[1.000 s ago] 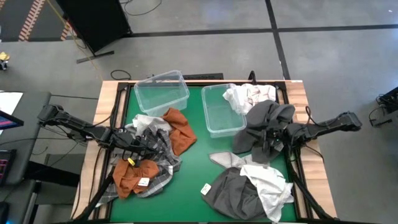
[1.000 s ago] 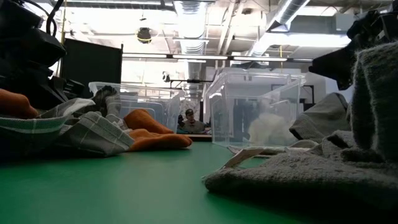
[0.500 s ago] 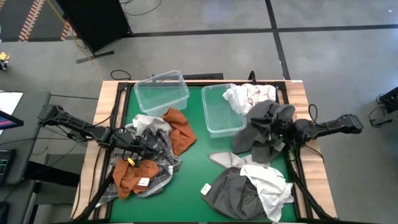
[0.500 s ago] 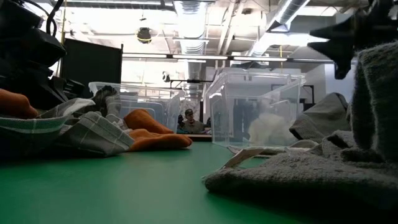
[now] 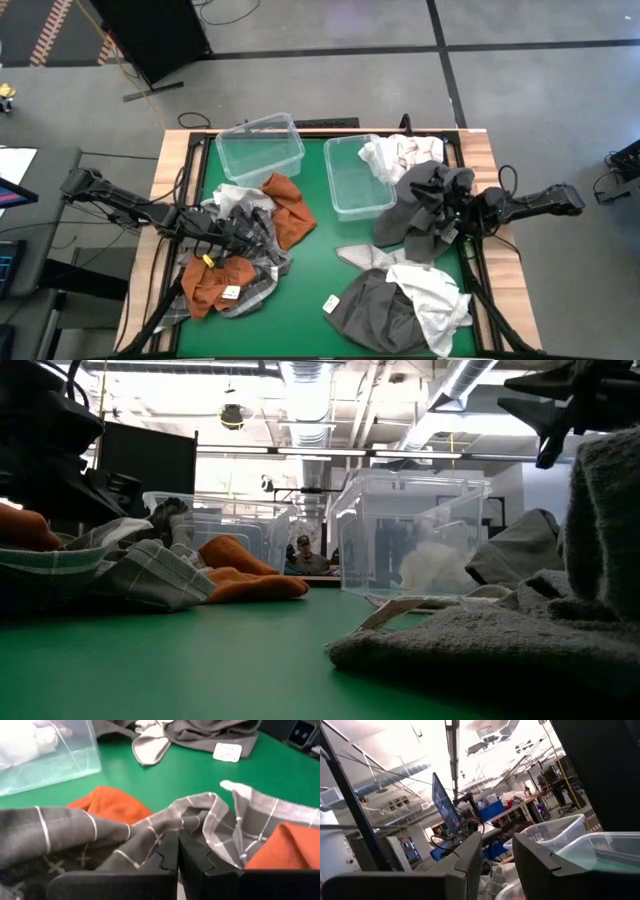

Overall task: Sort towels by color in basket
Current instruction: Put the top dark gray towel into the right transparent bin

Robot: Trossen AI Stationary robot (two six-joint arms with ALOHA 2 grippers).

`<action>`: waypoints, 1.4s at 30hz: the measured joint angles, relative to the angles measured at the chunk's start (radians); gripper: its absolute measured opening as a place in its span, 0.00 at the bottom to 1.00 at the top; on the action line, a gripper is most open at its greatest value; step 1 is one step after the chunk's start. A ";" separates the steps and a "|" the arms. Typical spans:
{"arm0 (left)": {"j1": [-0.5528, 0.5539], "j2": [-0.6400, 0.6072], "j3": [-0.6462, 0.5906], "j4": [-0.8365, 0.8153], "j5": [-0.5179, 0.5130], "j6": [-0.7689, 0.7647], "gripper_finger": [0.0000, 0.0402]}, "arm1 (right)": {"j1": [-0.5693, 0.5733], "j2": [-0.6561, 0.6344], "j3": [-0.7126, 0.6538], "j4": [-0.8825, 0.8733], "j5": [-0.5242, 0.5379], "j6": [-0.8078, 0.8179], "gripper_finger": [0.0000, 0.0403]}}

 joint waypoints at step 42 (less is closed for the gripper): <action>0.000 0.001 0.000 0.008 0.006 0.001 0.00 | -0.031 0.038 0.009 0.119 -0.019 -0.056 0.34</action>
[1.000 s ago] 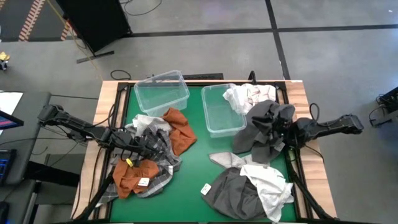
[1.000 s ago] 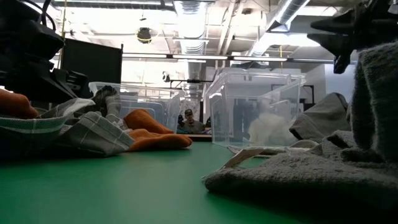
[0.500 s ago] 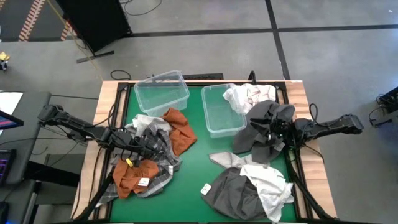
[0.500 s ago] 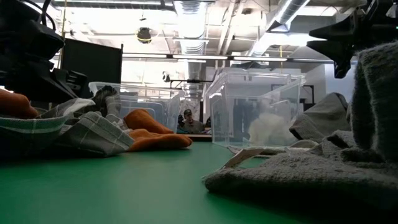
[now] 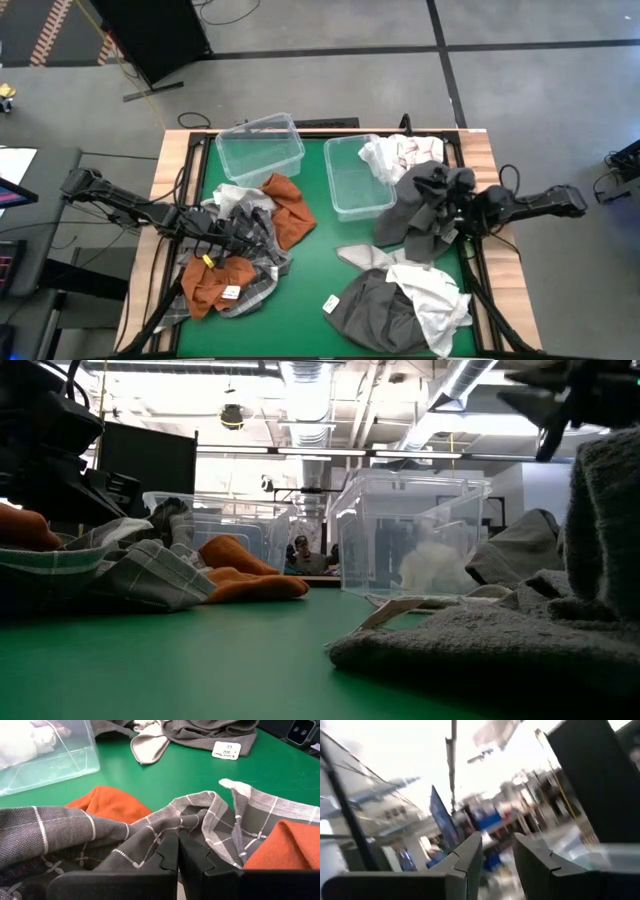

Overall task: Sort towels by color in basket
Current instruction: Put the top dark gray towel into the right transparent bin

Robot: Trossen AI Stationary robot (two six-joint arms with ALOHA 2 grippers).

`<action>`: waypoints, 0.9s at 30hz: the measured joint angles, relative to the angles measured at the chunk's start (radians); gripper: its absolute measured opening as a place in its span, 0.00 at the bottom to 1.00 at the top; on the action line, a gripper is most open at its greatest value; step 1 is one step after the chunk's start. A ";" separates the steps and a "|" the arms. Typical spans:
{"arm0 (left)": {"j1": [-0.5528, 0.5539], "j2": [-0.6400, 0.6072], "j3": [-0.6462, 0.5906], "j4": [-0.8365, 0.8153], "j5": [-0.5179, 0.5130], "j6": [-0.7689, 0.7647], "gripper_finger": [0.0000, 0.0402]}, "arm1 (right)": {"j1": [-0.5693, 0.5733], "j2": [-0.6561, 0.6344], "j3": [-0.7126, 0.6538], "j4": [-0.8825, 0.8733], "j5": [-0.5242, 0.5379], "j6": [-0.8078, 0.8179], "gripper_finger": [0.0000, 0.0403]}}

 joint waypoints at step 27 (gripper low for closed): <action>0.000 0.000 0.000 0.002 -0.004 -0.027 0.00 | -0.073 0.633 1.077 -1.700 0.204 -0.052 0.69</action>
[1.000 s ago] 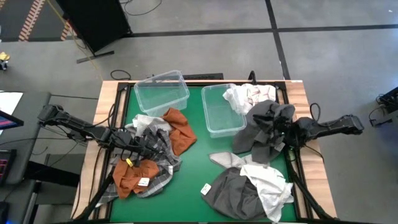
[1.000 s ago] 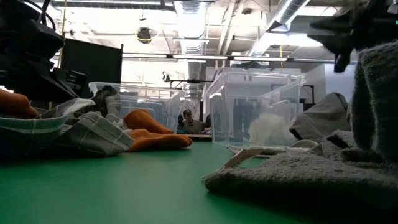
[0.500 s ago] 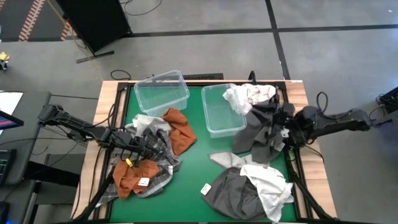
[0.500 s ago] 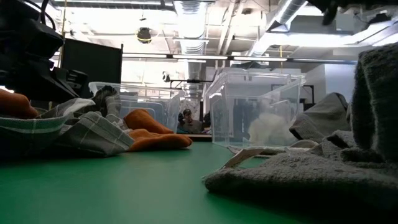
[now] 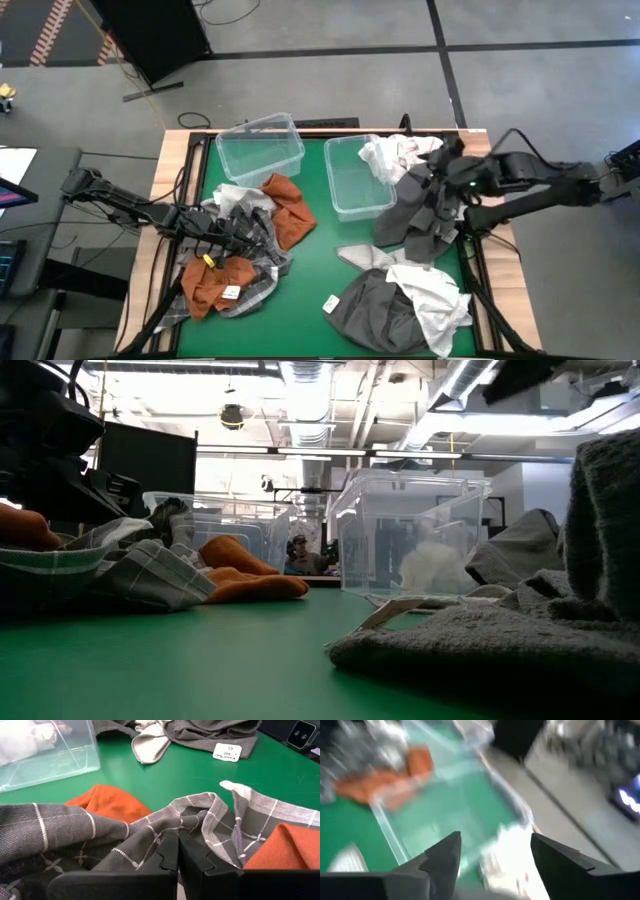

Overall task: Sort towels by color in basket
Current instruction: Put the top dark gray towel into the right transparent bin

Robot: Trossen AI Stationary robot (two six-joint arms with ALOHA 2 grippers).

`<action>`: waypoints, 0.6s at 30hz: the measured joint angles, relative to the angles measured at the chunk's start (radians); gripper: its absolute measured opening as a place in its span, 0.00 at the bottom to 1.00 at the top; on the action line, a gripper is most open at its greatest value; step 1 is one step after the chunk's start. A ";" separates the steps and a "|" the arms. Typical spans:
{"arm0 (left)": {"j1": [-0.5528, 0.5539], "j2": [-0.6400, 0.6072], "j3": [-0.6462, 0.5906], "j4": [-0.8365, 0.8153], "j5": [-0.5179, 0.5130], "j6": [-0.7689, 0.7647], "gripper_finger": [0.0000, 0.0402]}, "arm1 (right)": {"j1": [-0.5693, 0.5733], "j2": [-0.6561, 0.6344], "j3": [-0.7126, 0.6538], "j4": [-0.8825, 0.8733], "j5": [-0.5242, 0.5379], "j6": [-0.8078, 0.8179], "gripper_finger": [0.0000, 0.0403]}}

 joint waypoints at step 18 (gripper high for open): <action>0.000 0.000 0.000 -0.001 0.000 -0.057 0.00 | -0.201 0.226 -0.075 -0.450 -0.226 0.232 0.83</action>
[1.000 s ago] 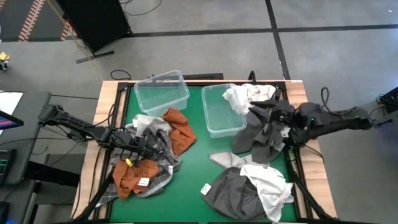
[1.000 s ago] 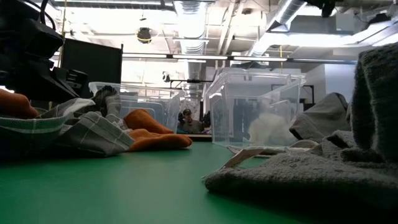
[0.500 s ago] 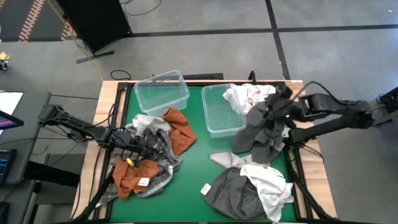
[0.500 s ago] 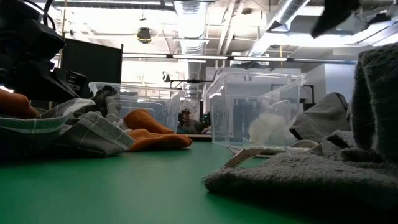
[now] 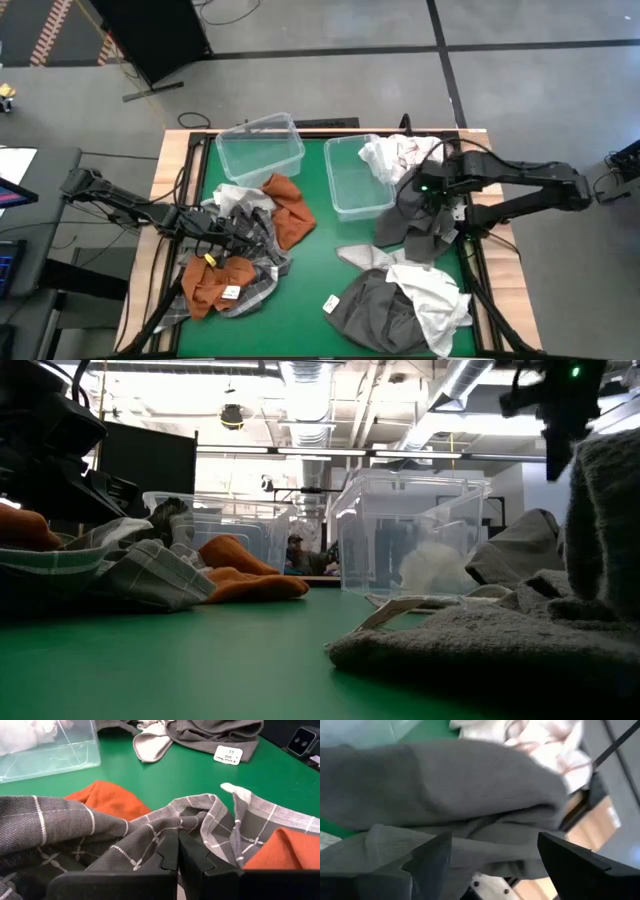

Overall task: Sort towels by color in basket
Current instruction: Put the top dark gray towel into the right transparent bin

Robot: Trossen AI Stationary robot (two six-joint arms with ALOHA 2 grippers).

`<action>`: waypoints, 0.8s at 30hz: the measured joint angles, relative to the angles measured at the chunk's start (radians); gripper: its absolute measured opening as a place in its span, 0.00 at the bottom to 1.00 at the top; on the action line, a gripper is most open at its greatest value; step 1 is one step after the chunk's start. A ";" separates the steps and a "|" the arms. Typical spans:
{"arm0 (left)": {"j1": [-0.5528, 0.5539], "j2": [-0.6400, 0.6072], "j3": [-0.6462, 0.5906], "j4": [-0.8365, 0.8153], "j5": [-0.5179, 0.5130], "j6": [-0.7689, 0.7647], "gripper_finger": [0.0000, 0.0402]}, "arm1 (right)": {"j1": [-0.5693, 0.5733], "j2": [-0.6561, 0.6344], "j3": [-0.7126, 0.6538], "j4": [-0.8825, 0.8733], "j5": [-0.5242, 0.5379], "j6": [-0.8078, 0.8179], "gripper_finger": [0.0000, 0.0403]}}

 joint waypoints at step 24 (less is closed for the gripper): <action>0.000 0.000 0.000 -0.003 0.000 -0.024 0.00 | -0.127 0.160 -0.289 0.418 -0.075 -0.385 0.84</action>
